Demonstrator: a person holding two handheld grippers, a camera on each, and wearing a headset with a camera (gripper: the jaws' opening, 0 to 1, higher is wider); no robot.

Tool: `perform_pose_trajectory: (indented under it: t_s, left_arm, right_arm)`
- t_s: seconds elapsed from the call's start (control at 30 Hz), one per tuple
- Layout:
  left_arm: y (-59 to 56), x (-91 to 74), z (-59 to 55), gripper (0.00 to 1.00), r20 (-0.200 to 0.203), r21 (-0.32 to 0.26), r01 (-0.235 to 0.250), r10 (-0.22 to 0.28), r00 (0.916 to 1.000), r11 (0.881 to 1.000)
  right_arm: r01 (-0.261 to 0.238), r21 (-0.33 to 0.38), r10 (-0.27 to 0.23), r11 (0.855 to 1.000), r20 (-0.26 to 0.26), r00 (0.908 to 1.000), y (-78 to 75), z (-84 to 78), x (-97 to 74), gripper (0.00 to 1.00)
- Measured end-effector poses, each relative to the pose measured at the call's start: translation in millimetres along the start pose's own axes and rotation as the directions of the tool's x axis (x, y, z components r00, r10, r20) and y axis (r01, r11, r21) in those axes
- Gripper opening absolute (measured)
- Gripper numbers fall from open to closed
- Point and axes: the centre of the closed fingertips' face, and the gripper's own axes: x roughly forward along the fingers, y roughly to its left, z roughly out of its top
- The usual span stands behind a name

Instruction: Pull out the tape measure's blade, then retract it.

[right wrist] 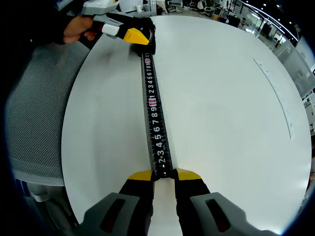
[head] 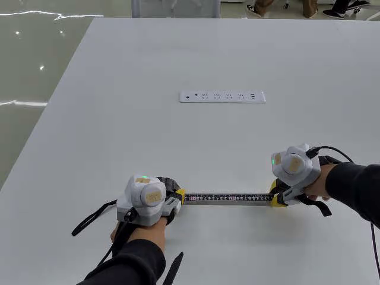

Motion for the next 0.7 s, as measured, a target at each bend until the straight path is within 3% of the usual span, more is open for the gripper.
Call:
perform_pose_trajectory:
  t_s: [0.33,0.7]
  left_arm:
    - [0.0,0.3,-0.1,0.59,-0.011,-0.012,0.012,-0.013,0.9999,1.000]
    - [-0.4,0.3,-0.1,0.59,-0.016,-0.017,0.019,-0.019,0.9997,1.000]
  right_arm:
    - [0.012,-0.027,-0.011,1.000,0.019,0.9998,2.0,2.7,0.8,0.12]
    - [0.013,-0.008,-0.012,1.000,0.025,0.9996,0.3,8.3,2.6,0.12]
